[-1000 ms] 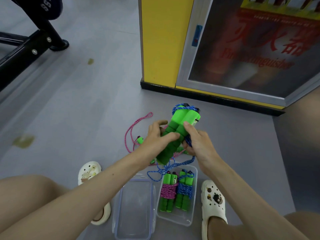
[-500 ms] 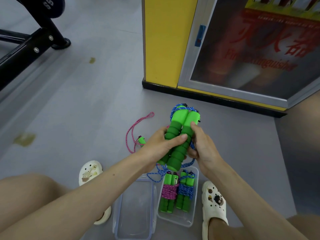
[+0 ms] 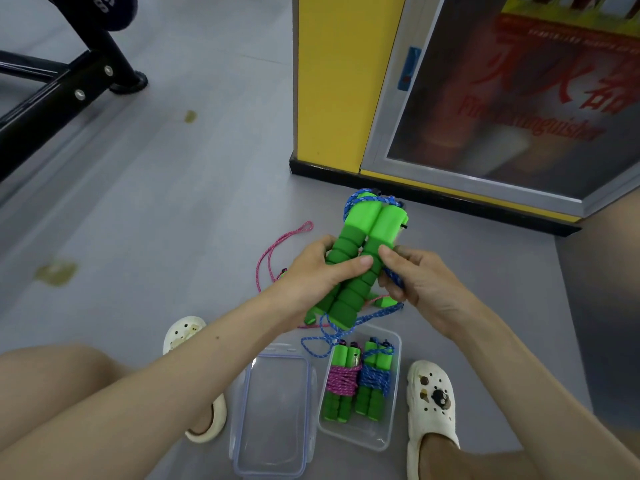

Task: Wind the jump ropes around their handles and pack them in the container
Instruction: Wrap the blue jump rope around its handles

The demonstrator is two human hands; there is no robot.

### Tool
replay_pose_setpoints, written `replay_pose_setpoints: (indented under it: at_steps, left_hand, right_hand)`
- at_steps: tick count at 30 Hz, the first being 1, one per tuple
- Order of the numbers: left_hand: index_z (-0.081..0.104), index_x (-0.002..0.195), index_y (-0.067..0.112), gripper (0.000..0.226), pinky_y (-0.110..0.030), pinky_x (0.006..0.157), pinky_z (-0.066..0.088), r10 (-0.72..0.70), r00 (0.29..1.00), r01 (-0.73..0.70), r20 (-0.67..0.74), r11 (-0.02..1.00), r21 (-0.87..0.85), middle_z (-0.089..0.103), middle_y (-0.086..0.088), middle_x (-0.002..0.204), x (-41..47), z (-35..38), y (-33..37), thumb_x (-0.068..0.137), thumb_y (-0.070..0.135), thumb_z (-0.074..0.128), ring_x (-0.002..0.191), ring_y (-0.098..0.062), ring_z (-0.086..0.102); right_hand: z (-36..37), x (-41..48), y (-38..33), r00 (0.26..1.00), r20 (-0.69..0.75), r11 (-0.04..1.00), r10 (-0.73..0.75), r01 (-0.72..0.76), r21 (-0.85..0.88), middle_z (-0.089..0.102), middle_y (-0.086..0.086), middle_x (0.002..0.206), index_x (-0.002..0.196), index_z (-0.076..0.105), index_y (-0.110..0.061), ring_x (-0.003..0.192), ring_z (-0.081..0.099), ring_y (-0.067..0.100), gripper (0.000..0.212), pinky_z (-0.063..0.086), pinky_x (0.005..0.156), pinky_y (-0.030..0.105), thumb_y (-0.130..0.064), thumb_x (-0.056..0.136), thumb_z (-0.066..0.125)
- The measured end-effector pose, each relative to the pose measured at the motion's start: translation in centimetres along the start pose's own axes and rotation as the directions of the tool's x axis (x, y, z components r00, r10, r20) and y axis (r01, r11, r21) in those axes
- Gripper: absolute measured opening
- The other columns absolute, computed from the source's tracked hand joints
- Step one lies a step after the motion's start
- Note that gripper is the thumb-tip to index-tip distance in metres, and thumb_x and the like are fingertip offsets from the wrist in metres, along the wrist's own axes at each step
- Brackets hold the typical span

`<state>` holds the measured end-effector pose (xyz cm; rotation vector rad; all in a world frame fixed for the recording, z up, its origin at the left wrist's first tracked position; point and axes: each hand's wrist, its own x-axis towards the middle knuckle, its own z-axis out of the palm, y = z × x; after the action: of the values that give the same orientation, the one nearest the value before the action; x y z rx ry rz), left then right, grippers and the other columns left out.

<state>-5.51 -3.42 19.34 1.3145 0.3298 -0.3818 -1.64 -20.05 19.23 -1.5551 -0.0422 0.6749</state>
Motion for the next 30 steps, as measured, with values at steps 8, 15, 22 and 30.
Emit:
replay_pose_setpoints:
  at_steps: [8, 15, 22, 30]
  left_hand:
    - [0.051, 0.120, 0.004, 0.041, -0.037, 0.058, 0.059, -0.027, 0.999, 0.028, 0.027, 0.999, -0.020, 0.068, -0.013, 0.090, -0.3, -0.9, 0.3, 0.084, 0.015, 0.067, 0.063, -0.028, 0.068]
    - [0.053, 0.112, 0.011, 0.041, -0.051, 0.082, 0.056, 0.082, 0.996, -0.063, -0.046, 0.943, 0.328, 0.069, -0.019, 0.102, 0.7, -0.8, -0.3, 0.080, 0.021, 0.077, 0.088, -0.033, 0.069]
    - [0.041, 0.093, 0.025, 0.041, -0.041, 0.077, 0.050, 0.282, 0.956, -0.078, -0.079, 0.505, 0.859, 0.064, -0.004, 0.105, 1.2, 0.3, -0.9, 0.079, 0.049, 0.070, 0.094, -0.026, 0.061]
    - [0.041, 0.124, 0.018, 0.050, -0.034, 0.069, 0.038, 0.433, 0.898, -0.015, -0.076, 0.202, 0.979, 0.065, -0.004, 0.109, 1.3, 0.3, -1.1, 0.090, 0.050, 0.056, 0.099, -0.031, 0.060]
  right_hand:
    - [-1.1, -0.3, 0.5, 0.999, -0.028, 0.998, -0.030, 0.028, -0.052, 0.058, 0.006, 0.061, 0.095, 0.066, -0.006, 0.044, 0.032, 0.009, 0.018, 0.029, 0.053, 0.023, -0.009, 0.095, 0.048]
    - [-0.4, 0.0, 0.9, 0.989, -0.130, 0.997, 0.074, -0.077, -0.021, 0.057, 0.007, 0.054, 0.093, 0.063, -0.001, 0.034, 0.029, 0.006, 0.021, 0.026, 0.042, 0.019, -0.010, 0.099, 0.044]
    - [0.0, -0.1, 1.0, 0.973, -0.206, 0.966, 0.104, -0.148, -0.211, 0.059, 0.013, 0.058, 0.089, 0.066, 0.004, 0.036, 0.043, 0.008, 0.016, 0.036, 0.041, 0.016, -0.005, 0.093, 0.052]
    - [-0.4, -0.5, 1.3, 0.970, -0.234, 0.947, 0.067, -0.135, -0.291, 0.058, 0.007, 0.051, 0.074, 0.069, 0.003, 0.037, 0.044, 0.008, 0.023, 0.035, 0.040, 0.018, -0.016, 0.087, 0.066]
